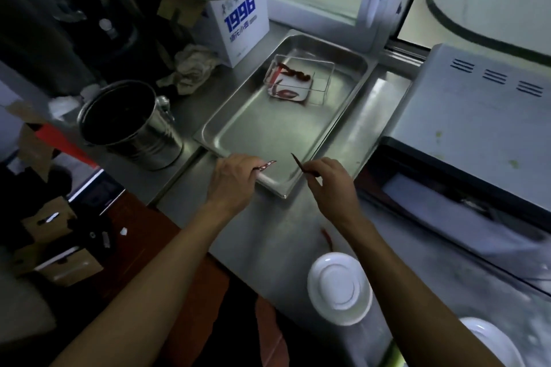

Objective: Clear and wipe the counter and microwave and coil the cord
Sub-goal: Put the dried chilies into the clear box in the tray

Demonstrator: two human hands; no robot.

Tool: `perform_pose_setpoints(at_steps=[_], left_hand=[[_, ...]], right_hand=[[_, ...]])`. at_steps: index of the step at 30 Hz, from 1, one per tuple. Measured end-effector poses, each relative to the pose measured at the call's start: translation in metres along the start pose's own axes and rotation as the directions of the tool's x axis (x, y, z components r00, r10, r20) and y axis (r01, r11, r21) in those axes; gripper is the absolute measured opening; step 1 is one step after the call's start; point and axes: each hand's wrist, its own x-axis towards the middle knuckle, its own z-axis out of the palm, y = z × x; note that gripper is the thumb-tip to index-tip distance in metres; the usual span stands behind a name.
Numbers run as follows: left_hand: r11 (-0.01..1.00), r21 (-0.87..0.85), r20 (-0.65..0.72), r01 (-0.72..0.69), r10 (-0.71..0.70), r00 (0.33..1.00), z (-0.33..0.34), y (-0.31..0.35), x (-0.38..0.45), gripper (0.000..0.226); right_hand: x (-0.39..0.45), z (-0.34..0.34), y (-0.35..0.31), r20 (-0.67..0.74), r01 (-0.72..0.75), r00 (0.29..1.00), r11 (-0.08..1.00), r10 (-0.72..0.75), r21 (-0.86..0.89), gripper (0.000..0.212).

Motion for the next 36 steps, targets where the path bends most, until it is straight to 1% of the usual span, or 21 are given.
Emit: perform_pose_setpoints(at_steps=[3,8,10,13,15,17,19,24,27,30,33,36], left_hand=[[0.997,-0.026,0.016,-0.068,0.069,0.997,0.007,-0.018,0.037,0.023],[0.99,-0.033,0.077,-0.134,0.136,0.988,0.022,-0.047,0.108,0.012],[0.986,-0.055,0.095,-0.159,0.164,0.982,0.027,-0.058,0.133,0.015],[0.971,-0.151,0.12,-0.185,0.204,0.972,0.031,-0.072,0.168,0.02],[0.962,-0.21,0.119,-0.175,0.203,0.972,0.033,-0.078,0.19,0.019],[0.958,-0.255,0.11,-0.132,0.164,0.98,0.034,-0.084,0.217,0.018],[0.96,-0.264,0.112,-0.087,0.12,0.986,0.035,-0.086,0.243,0.023],[0.965,-0.23,0.16,-0.124,0.163,0.974,0.041,-0.078,0.303,0.024],[0.969,-0.186,0.195,-0.164,0.2,0.96,0.054,-0.077,0.33,0.022],[0.961,-0.173,0.214,-0.217,0.251,0.944,0.068,-0.078,0.35,0.019],[0.958,-0.088,0.241,-0.273,0.286,0.927,0.081,-0.082,0.365,0.017],[0.947,-0.061,0.274,-0.316,0.321,0.907,0.094,-0.088,0.372,0.014]], right_hand=[[0.022,0.008,0.004,-0.021,-0.044,0.999,0.999,0.043,-0.019,0.018],[0.062,0.023,0.006,-0.083,-0.142,0.987,0.988,0.137,-0.055,0.019],[0.079,0.03,0.005,-0.106,-0.18,0.979,0.981,0.172,-0.07,0.018],[0.105,0.041,0.005,-0.133,-0.231,0.967,0.968,0.217,-0.102,0.019],[0.119,0.046,0.006,-0.152,-0.252,0.96,0.961,0.234,-0.113,0.019],[0.131,0.049,0.007,-0.168,-0.273,0.953,0.956,0.253,-0.11,0.018],[0.143,0.051,0.008,-0.173,-0.289,0.948,0.95,0.267,-0.116,0.017],[0.177,0.05,0.018,-0.214,-0.295,0.939,0.951,0.27,-0.095,0.017],[0.198,0.053,0.031,-0.197,-0.293,0.943,0.951,0.27,-0.099,0.017],[0.219,0.057,0.047,-0.187,-0.3,0.942,0.949,0.28,-0.093,0.017],[0.241,0.06,0.058,-0.201,-0.305,0.938,0.949,0.283,-0.086,0.015],[0.259,0.065,0.07,-0.194,-0.314,0.937,0.945,0.291,-0.097,0.014]])
